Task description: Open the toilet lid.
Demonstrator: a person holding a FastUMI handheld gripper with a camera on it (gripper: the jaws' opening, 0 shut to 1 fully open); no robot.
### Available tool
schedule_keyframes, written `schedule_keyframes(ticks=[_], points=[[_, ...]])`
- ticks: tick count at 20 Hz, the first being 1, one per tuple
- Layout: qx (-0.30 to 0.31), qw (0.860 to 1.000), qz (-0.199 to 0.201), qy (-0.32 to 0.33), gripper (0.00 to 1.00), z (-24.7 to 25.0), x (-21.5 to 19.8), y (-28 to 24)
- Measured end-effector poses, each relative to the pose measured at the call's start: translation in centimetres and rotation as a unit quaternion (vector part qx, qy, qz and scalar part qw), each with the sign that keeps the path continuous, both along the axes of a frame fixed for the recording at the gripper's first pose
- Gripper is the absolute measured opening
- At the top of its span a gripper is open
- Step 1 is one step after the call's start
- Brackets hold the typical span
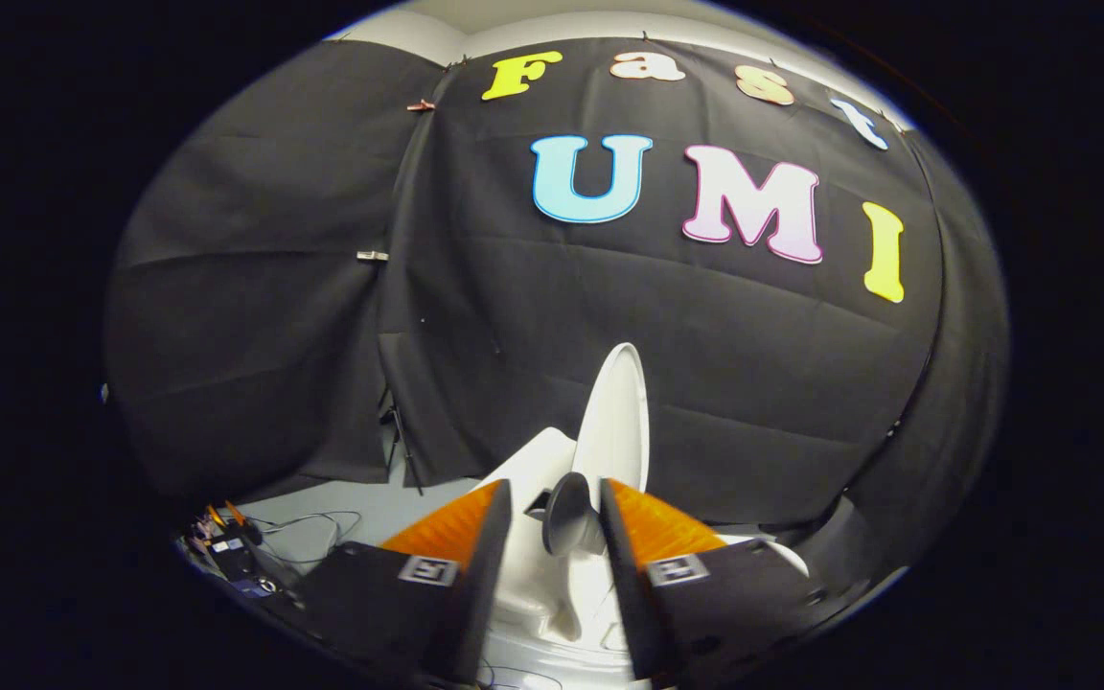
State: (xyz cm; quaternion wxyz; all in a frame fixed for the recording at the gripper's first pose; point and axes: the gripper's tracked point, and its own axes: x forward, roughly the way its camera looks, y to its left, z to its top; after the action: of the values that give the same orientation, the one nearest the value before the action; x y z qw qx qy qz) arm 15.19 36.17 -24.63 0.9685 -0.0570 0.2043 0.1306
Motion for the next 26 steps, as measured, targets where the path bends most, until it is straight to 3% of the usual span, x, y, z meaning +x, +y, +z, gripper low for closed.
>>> schedule_keyframes(ticks=[3, 7, 11, 20, 26], points=[[0.033, 0.999, 0.001, -0.015, 1.00, 2.3, -0.8, -1.1], [0.051, 0.998, 0.009, -0.042, 1.00, 7.1, -2.6, -3.8], [0.057, 0.995, 0.003, -0.085, 0.99, 13.1, -5.1, -9.7], [0.045, 0.984, -0.092, -0.143, 0.99, 20.1, -11.8, -28.5], [0.050, 0.979, -0.123, -0.154, 0.99, 22.3, -15.4, -34.7]])
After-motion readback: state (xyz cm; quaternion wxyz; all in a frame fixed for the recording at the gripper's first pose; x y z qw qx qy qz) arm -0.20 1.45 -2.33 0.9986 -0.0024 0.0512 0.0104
